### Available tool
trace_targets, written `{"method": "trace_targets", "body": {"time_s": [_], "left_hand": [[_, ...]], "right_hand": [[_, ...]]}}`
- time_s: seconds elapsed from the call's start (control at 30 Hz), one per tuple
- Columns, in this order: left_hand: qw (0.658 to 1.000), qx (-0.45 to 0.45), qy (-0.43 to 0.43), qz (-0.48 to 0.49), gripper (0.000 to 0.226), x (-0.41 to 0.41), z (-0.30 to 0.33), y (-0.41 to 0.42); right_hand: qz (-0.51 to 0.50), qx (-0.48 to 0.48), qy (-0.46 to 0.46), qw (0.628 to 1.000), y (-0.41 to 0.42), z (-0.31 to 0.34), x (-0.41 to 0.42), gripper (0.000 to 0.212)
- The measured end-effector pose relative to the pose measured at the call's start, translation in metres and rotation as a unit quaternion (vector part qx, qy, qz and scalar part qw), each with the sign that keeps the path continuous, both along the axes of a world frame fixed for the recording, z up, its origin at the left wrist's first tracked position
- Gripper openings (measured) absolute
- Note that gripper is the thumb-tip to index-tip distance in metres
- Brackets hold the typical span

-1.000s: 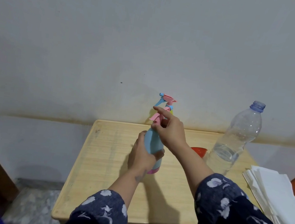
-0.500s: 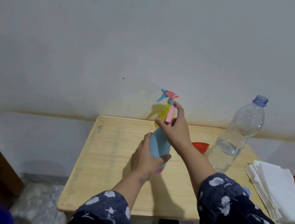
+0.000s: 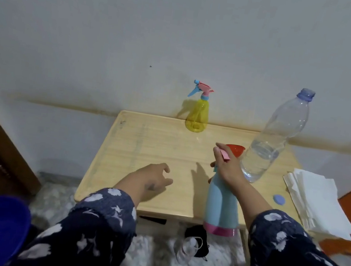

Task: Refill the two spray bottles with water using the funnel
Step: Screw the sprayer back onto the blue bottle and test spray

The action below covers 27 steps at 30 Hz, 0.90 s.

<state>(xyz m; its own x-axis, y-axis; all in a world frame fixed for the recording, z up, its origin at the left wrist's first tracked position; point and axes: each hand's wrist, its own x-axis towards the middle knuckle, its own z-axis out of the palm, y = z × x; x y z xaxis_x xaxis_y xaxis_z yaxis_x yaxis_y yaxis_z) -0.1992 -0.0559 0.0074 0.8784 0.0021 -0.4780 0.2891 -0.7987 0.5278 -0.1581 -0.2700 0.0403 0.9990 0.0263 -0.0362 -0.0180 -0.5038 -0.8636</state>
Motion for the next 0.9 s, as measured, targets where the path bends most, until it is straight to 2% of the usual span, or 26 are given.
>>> {"method": "trace_targets", "body": {"time_s": [0.13,0.27,0.43,0.63,0.9], "left_hand": [[0.998,0.040,0.037,0.005,0.049,-0.014,0.001,0.000],[0.998,0.058,0.033,0.014,0.049,-0.026,0.004,-0.009],[0.998,0.056,0.026,0.018,0.047,-0.045,-0.003,-0.022],[0.998,0.045,0.022,0.040,0.042,-0.061,-0.014,-0.024],[0.996,0.034,0.011,0.079,0.039,-0.079,-0.012,-0.008]], "right_hand": [[0.001,-0.048,0.034,0.998,-0.037,-0.013,-0.037,0.035],[-0.013,-0.043,0.057,0.997,-0.067,-0.025,-0.063,0.035],[-0.023,-0.014,0.063,0.998,-0.083,-0.036,-0.085,0.022],[0.057,-0.034,0.070,0.995,-0.065,-0.044,-0.100,0.030],[0.118,-0.008,0.076,0.990,-0.026,-0.053,-0.122,0.023]]}}
